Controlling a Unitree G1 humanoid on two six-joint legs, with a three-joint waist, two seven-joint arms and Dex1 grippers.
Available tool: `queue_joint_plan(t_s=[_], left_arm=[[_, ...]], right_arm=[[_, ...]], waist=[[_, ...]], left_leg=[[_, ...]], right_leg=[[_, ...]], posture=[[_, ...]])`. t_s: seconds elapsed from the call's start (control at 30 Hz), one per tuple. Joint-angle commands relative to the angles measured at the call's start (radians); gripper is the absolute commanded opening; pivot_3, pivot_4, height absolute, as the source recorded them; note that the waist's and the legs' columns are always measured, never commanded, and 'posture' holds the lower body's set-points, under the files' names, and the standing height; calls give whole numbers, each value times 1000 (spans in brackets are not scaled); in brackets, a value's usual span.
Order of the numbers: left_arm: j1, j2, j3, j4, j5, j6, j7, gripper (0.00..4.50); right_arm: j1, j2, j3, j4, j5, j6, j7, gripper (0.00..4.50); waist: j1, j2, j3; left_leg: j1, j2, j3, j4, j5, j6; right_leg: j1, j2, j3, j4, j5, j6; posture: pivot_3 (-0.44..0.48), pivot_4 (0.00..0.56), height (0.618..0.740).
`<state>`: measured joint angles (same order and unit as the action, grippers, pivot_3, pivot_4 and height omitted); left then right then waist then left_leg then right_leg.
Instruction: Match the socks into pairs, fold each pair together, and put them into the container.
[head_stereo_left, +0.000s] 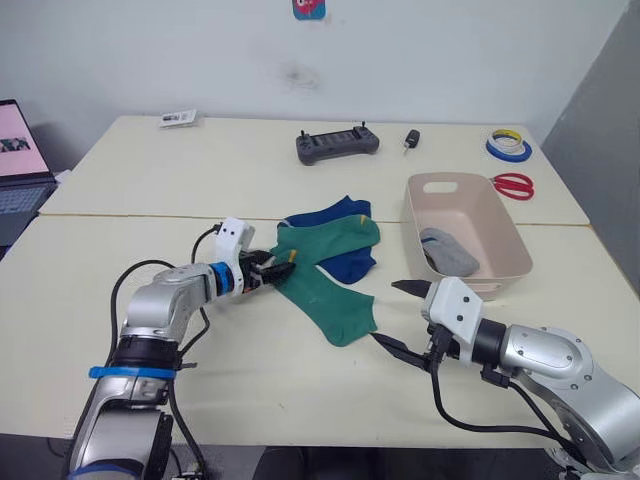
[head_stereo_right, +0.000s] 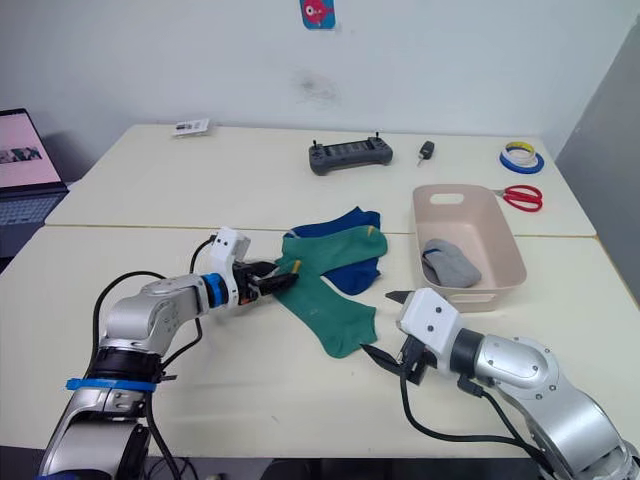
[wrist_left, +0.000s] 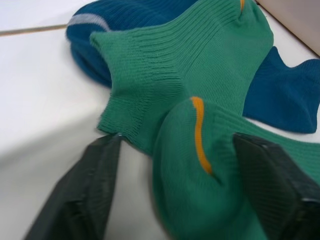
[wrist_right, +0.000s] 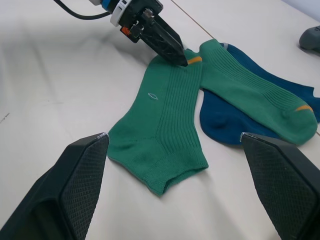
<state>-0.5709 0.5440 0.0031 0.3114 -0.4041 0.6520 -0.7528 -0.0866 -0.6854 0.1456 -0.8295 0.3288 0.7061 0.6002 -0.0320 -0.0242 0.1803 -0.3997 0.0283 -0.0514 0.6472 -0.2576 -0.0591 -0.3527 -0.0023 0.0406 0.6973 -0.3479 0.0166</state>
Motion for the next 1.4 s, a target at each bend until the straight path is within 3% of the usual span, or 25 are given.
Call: queue_joint_plan(t_s=[0.03, 0.27, 0.3, 0.53, 0.7, 0.8, 0.97, 1.17, 1.4], left_arm=[[-7, 8, 7, -32, 6, -21, -36, 2381], [102, 70, 65, -204, -57, 46, -88, 188], [118, 77, 73, -226, -69, 60, -91, 37], [174, 88, 96, -297, -86, 86, -83, 37], [189, 80, 95, -310, -81, 80, -77, 37], [199, 81, 98, -311, -78, 76, -76, 0], [221, 88, 112, -315, -79, 64, -71, 0], [330, 115, 184, -438, -155, 103, -96, 0], [561, 178, 343, -669, -355, 261, -115, 0]], right_arm=[[20, 0, -19, -41, -11, -4, -23, 4500], [50, 117, -2, 21, 13, 73, -121, 4500], [40, 141, 17, 49, 2, 75, -136, 4500], [-79, 275, 116, 317, -71, 37, -179, 4500], [-162, 368, 121, 493, -93, 5, -194, 4500], [-178, 378, 123, 529, -96, -8, -176, 3903], [-163, 354, 151, 496, -103, -34, -116, 2146], [-144, 330, 194, 419, -112, -78, -71, 42], [-68, 244, 118, 186, 25, 53, -2, 42]], waist=[[1, 0, 0], [0, 0, 0], [0, 0, 0], [0, 0, 0], [0, 0, 0], [0, 0, 0], [0, 0, 0], [-2, 0, 0], [0, 0, 0]], left_leg=[[0, 0, 0, 0, 0, 0], [0, 1, 0, 0, 0, 0], [0, 1, 0, 0, 0, 0], [1, 0, 0, 0, 0, 0], [0, 0, 0, 0, 0, 0], [0, 0, 0, 0, 0, 0], [0, 1, 0, 0, 0, 0], [1, 1, 0, -1, -2, 3], [0, 1, -1, -1, -2, 4]], right_leg=[[0, 0, 0, 0, 0, 0], [0, 0, 0, 0, 0, 0], [0, 0, 0, 0, 0, 0], [0, 0, 0, 1, 0, 0], [-1, 0, 0, 1, 0, 0], [-1, 0, 0, 1, 0, 0], [-1, 0, 0, 1, 0, 0], [-1, 0, 0, 1, 0, 0], [0, -1, 0, 0, 0, 0]], posture=[[0, 150, 740], [0, 150, 740], [0, 150, 740], [0, 150, 740], [0, 150, 740], [0, 150, 740], [0, 150, 740], [0, 150, 740], [0, 150, 740]])
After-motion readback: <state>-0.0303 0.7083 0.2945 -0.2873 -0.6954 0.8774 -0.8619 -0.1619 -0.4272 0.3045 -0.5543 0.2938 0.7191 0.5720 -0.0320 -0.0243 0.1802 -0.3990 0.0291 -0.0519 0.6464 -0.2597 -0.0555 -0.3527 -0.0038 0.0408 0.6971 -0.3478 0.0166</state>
